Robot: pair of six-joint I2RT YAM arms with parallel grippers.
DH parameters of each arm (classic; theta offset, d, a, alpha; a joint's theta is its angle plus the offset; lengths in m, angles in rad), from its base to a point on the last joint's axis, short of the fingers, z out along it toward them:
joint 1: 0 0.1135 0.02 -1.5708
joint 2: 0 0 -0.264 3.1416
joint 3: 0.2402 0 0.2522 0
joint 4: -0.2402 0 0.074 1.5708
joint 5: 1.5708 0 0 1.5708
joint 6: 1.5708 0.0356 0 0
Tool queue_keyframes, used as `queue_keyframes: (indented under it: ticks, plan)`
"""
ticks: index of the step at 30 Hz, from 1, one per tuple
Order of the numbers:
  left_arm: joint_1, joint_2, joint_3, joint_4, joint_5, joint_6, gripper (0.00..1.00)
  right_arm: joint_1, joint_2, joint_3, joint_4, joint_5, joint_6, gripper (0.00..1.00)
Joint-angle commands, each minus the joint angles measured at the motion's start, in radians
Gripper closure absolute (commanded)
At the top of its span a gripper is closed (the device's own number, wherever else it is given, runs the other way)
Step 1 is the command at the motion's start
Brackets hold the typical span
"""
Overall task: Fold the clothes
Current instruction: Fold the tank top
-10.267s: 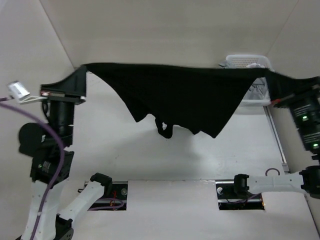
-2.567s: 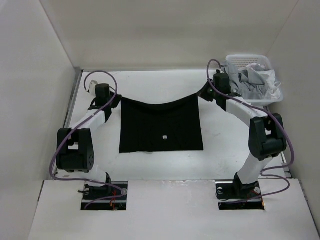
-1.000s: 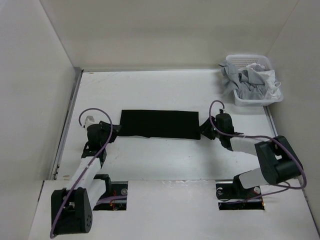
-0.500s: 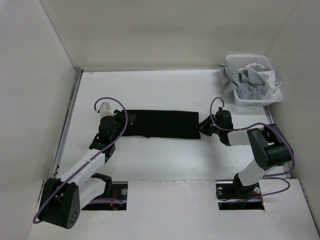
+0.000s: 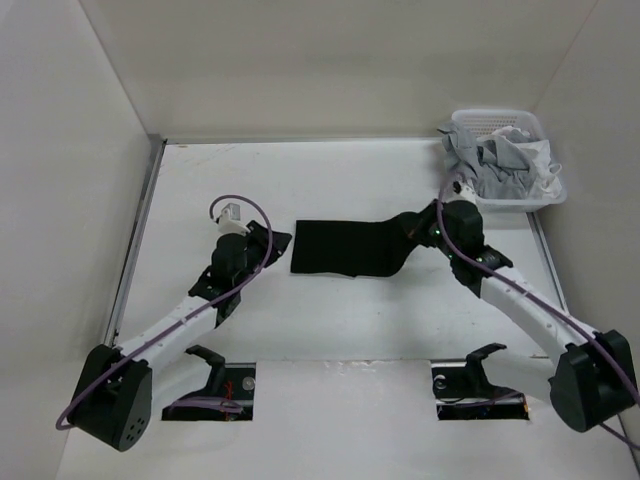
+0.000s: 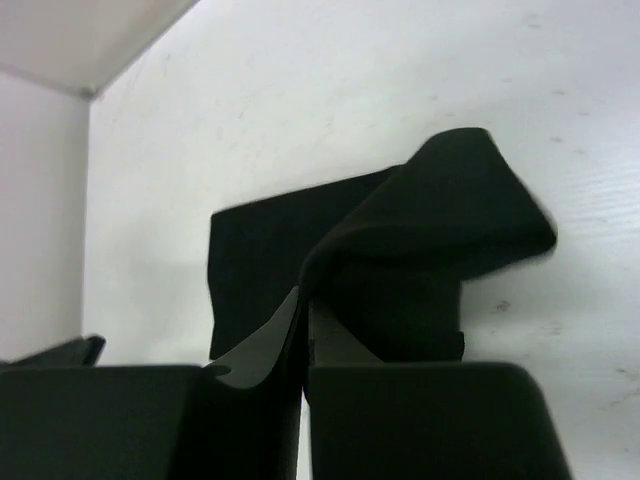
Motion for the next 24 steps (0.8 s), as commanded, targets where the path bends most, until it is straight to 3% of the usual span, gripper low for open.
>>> queue_keyframes:
  ticks: [1, 7, 12, 16, 21, 24]
  plan:
    - [0.009, -0.068, 0.043, 0.023, -0.006, 0.000, 0.75, 0.145, 0.072, 0.176, -0.163, 0.161, -0.127, 0.96]
    - [0.069, -0.141, 0.000, -0.024, 0.024, -0.009, 0.74, 0.382, 0.410, 0.449, -0.267, 0.244, -0.168, 0.94]
    - [0.152, -0.221, -0.017, -0.080, 0.072, -0.011, 0.74, 0.506, 0.695, 0.720, -0.330, 0.257, -0.162, 0.93]
    - [0.215, -0.257, -0.025, -0.107, 0.107, -0.011, 0.73, 0.569, 0.882, 0.938, -0.404, 0.258, -0.138, 0.72]
    - [0.249, -0.258, -0.025, -0.104, 0.126, -0.014, 0.73, 0.601, 0.826, 0.906, -0.277, 0.225, -0.102, 0.54]
    - [0.203, -0.211, -0.008, -0.081, 0.117, -0.011, 0.73, 0.588, 0.691, 0.746, -0.155, 0.220, -0.096, 0.56]
